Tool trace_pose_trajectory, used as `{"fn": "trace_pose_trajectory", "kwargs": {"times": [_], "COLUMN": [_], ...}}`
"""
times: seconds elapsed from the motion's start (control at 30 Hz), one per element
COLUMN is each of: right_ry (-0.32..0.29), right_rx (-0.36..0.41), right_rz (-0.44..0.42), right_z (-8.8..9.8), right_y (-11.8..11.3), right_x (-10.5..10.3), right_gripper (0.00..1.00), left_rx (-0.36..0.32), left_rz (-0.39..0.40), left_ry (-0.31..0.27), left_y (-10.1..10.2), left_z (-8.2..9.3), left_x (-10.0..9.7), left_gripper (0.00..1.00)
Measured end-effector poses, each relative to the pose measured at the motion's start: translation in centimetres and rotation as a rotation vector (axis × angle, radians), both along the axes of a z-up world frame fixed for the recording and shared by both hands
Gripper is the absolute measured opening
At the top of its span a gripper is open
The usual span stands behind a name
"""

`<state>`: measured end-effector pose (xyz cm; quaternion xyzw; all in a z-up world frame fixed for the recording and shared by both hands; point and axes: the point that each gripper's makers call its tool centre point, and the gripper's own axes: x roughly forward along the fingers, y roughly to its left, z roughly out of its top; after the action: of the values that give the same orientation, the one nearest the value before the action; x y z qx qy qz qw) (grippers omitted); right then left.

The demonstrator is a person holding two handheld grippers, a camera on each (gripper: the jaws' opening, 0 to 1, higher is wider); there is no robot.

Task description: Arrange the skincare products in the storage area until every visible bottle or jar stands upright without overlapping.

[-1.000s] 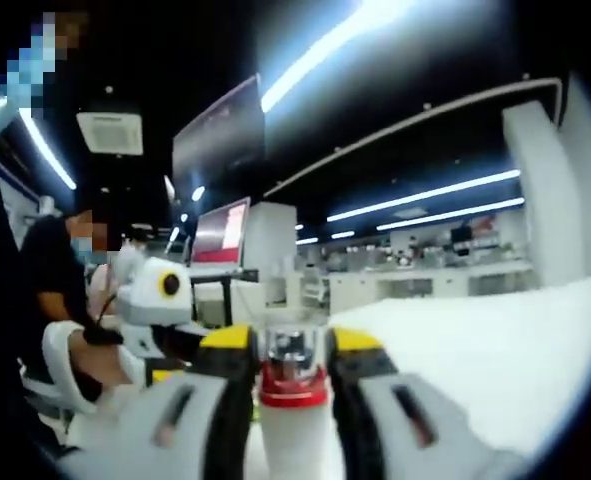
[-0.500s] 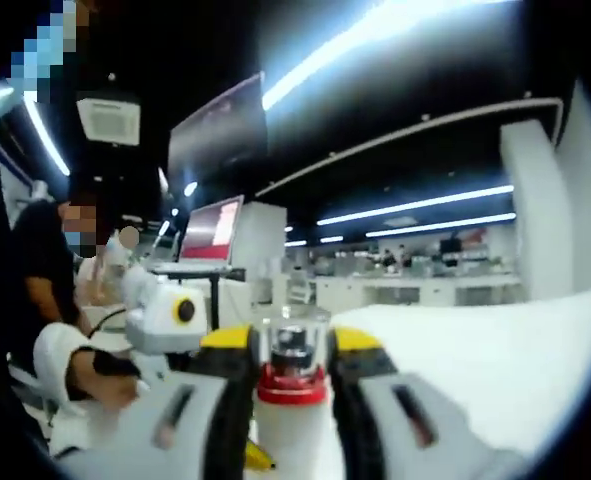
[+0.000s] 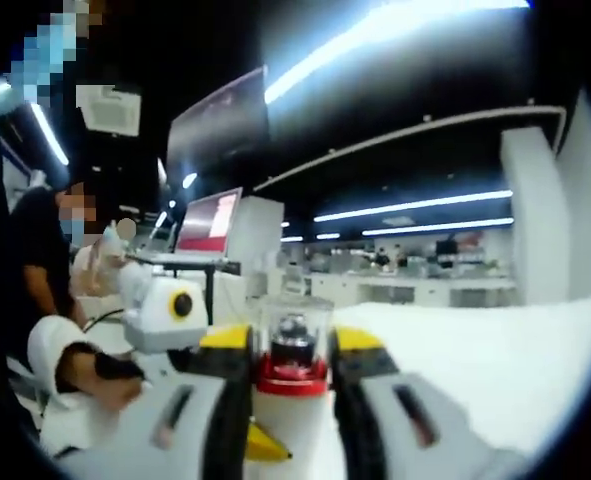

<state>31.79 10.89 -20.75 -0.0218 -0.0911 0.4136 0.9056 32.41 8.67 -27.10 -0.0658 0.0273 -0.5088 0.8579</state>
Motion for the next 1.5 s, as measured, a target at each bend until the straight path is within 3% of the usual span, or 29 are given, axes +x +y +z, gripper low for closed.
{"fn": "trace_pose_trajectory", "kwargs": {"times": [0.1, 0.17, 1.07, 1.33, 1.5], "right_ry": [-0.002, -0.005, 0.047, 0.048, 0.050], "right_rx": [-0.014, -0.024, 0.009, 0.013, 0.014], "right_rz": [-0.005, -0.007, -0.017, -0.025, -0.031], "right_z": [-0.2, -0.3, -0.8, -0.8, -0.8], "right_y": [0.0, -0.1, -0.4, -0.2, -0.1], "right_x": [0.0, 0.1, 0.6, 0.5, 0.6], "right_gripper": [0.29, 0.29, 0.28, 0.28, 0.28], "left_rx": [-0.038, -0.043, -0.005, 0.043, 0.042], "left_rz": [-0.013, -0.011, -0.026, -0.010, -0.012], "left_ry": [0.004, -0.031, -0.088, -0.131, -0.129], "left_y": [-0.2, -0.1, -1.5, -1.3, -1.2], "left_z": [0.4, 0.9, 0.4, 0.5, 0.5], "left_x": [0.0, -0.1, 0.2, -0.1, -0.1], "left_gripper": [0.52, 0.50, 0.37, 0.36, 0.36]}}
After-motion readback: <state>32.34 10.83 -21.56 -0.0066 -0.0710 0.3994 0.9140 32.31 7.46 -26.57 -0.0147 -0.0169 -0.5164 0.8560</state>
